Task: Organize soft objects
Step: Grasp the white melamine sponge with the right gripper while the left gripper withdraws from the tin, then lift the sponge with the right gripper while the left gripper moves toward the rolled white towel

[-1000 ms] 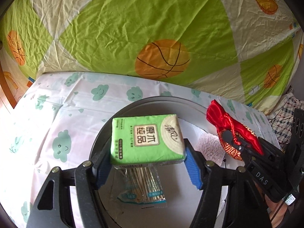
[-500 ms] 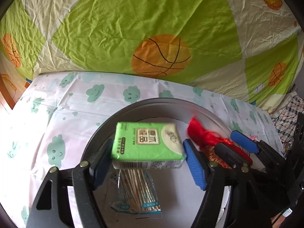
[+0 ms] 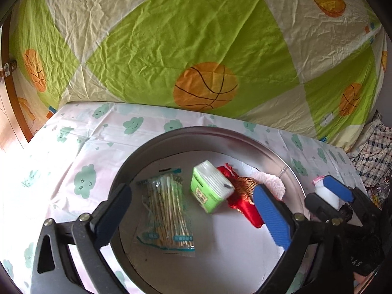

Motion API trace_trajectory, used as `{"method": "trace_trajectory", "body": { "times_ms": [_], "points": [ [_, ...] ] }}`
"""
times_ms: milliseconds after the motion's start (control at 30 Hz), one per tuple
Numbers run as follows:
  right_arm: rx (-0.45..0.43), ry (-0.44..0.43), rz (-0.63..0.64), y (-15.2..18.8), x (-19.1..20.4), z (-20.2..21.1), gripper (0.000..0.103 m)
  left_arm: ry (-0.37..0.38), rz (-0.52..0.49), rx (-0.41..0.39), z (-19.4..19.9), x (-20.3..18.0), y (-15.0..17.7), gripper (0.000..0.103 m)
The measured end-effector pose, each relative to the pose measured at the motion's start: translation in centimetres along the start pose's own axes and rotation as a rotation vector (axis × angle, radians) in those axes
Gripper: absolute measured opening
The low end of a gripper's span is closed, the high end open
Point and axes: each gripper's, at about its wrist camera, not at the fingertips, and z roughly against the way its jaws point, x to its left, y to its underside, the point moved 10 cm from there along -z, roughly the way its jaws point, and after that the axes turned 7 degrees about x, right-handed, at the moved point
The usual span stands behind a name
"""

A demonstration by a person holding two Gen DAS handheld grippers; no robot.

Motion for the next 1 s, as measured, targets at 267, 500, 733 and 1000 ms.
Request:
{"method": "trace_trajectory", "body": {
  "times_ms": [267,500,733,1000],
  "points": [
    [-0.074,0.161,-0.057,3.0,-7.1,4.7,0.079,-0.055,-0.049,-0.098,1.6,-3.7,2.4,0.102],
    [-0.049,0.226,-0.189,5.3,-13.4,5.0,0.08,-0.101,-0.089,-0.148,1.6,-5.8,3.5,0.103],
    [-0.019,0.224,-0.231,6.3,-15.1,3.5,0.08,-0.112,-0.099,-0.184,1.3,-6.4,4.1,0.103],
    [0.027,0.201,-0.216,6.3,-14.6,1.6,0.08,-0.1,-0.102,-0.186,0.8,-6.6,4.4,0.103]
  ]
}}
